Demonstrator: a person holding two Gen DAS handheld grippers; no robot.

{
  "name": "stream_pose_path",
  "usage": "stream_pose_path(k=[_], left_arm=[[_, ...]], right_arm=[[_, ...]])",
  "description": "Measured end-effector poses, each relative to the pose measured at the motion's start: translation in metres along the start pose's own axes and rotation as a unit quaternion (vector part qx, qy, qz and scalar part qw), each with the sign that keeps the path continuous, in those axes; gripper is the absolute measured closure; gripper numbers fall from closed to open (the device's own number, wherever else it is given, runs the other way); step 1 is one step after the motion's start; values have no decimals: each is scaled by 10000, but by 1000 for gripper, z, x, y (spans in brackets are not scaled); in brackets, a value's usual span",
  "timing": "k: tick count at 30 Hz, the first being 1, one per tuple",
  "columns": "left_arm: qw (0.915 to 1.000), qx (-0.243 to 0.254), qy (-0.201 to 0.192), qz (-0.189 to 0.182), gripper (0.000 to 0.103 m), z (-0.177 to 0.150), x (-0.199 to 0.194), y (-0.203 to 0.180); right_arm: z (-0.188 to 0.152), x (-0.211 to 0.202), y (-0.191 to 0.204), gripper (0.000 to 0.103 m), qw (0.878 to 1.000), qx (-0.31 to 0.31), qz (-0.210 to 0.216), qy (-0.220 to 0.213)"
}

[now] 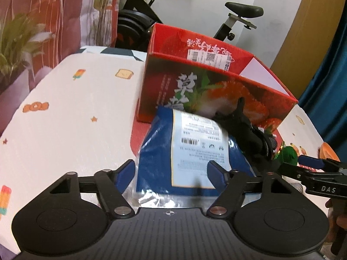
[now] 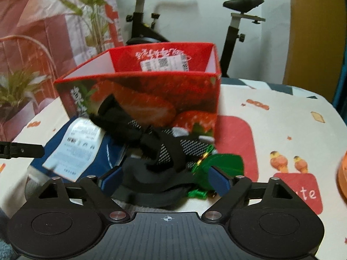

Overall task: Organize soft objects
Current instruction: 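Move the right tool down to the blue-and-white packet beside the box, then close the right tool on the blue-and-white packet and lift it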

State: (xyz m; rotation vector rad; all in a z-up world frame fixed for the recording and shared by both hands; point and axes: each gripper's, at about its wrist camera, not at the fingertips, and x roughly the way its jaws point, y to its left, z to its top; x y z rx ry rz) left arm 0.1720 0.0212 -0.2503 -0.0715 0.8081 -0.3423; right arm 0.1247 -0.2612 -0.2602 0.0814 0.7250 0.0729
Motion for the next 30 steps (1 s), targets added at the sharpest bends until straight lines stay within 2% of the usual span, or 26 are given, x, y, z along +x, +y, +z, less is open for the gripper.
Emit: stream_pose_path(k=[5, 9, 16, 24, 26, 28, 30], left_arm=[[10000, -8, 55, -21, 32, -5, 3, 3], [10000, -49, -3, 36, 32, 7, 6, 11], [9999, 16, 154, -2, 37, 26, 25, 29], [9983, -96, 488, -289, 37, 27, 54, 42], [9983, -93, 504, -288, 37, 27, 59, 43], [9980, -190, 490, -352, 37, 26, 63, 45], [9972, -312, 519, -441, 42, 26, 67, 48]], right_arm=[[3, 4, 8, 29, 9997, -84, 208, 33], [12, 11, 24, 34, 9982, -386, 460, -27], [25, 48, 46, 40, 9954, -462, 805, 256], [28, 79, 49, 43, 9929, -136, 1009, 619], [29, 82, 50, 46, 9921, -107, 1068, 651], [29, 82, 53, 54, 9913, -134, 1135, 649], [30, 82, 57, 55, 9914, -194, 1122, 641]])
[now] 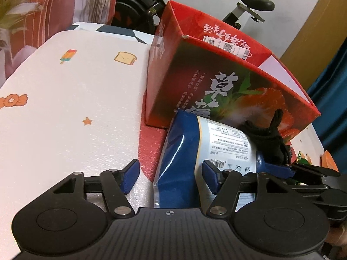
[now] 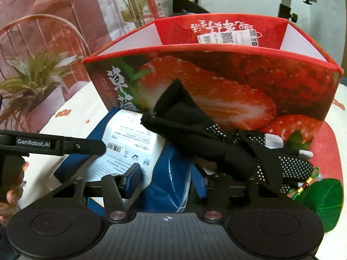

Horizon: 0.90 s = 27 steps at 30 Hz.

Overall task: Organize soft objects
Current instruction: 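Close the right tool on the blue-and-white packet and lift it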

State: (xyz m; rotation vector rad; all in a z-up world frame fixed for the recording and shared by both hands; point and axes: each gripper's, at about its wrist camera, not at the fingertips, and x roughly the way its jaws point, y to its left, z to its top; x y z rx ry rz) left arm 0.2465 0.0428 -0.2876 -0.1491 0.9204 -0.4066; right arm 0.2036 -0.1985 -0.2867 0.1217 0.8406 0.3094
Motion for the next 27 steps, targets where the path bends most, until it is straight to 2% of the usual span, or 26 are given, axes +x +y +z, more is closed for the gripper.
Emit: stream_pose_path(k=[1, 5, 9, 27], left_arm=[[10000, -10, 3, -16, 46, 0, 1, 0], [9999, 123, 75, -90, 48, -1, 3, -6], [9996, 255, 80, -66, 62, -2, 3, -13], [9992, 293, -247, -122, 63, -2, -26, -13]], right_arm=[[0, 1, 2, 58, 10000, -30, 8, 0], [2, 0, 5, 66, 9999, -152, 40, 21], [4, -2, 11, 72, 9995, -322, -17, -6], [13, -23, 29, 80, 9981, -538, 128, -261]])
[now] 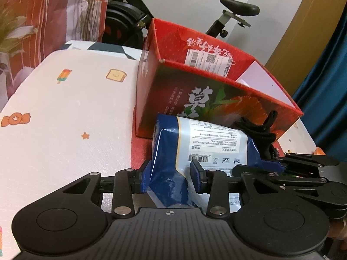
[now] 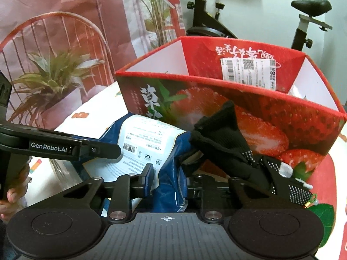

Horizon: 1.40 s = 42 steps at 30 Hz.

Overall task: Organize soft objects
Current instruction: 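Close the right tool on the blue-and-white packet and lift it, then carry the blue-and-white packet over the red box and lower it in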

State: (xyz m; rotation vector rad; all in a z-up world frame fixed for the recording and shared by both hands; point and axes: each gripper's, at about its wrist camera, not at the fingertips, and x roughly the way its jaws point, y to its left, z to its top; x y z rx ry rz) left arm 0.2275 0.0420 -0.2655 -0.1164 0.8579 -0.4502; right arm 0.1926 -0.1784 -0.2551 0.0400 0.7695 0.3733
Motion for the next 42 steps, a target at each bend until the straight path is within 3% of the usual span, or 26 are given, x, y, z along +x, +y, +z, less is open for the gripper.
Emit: stream_pose_path(k=[26, 42], left_arm=[[9971, 286, -691, -159, 63, 31, -52, -17], [9932, 428, -1044, -278, 63, 58, -71, -29]], right_arm=[[51, -48, 22, 82, 9958, -396, 98, -815], [87, -66, 18, 82, 9921, -700, 14, -1044]])
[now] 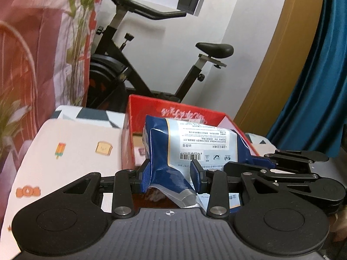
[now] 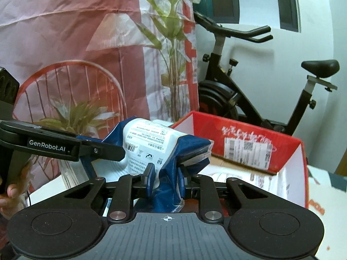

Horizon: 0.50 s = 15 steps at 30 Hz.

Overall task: Organize soft objects
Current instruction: 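Carry the blue-and-white packet over the red box and lower it in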

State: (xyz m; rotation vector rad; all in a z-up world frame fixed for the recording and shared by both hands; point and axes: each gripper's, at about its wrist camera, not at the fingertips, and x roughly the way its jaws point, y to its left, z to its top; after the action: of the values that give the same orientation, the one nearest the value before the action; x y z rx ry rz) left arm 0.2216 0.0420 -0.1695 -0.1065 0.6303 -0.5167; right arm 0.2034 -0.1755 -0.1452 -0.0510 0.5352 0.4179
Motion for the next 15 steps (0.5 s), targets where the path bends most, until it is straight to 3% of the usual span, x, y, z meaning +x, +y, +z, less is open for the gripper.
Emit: stream_pose_path(k=[8, 15], left_arm=[[9998, 31, -187, -101, 63, 34, 15, -9], [9999, 83, -131, -31, 63, 64, 55, -14]], right_arm=[[37, 8, -29, 83, 9989, -433, -123, -152], [57, 42, -66, 83, 9979, -563, -309, -76]])
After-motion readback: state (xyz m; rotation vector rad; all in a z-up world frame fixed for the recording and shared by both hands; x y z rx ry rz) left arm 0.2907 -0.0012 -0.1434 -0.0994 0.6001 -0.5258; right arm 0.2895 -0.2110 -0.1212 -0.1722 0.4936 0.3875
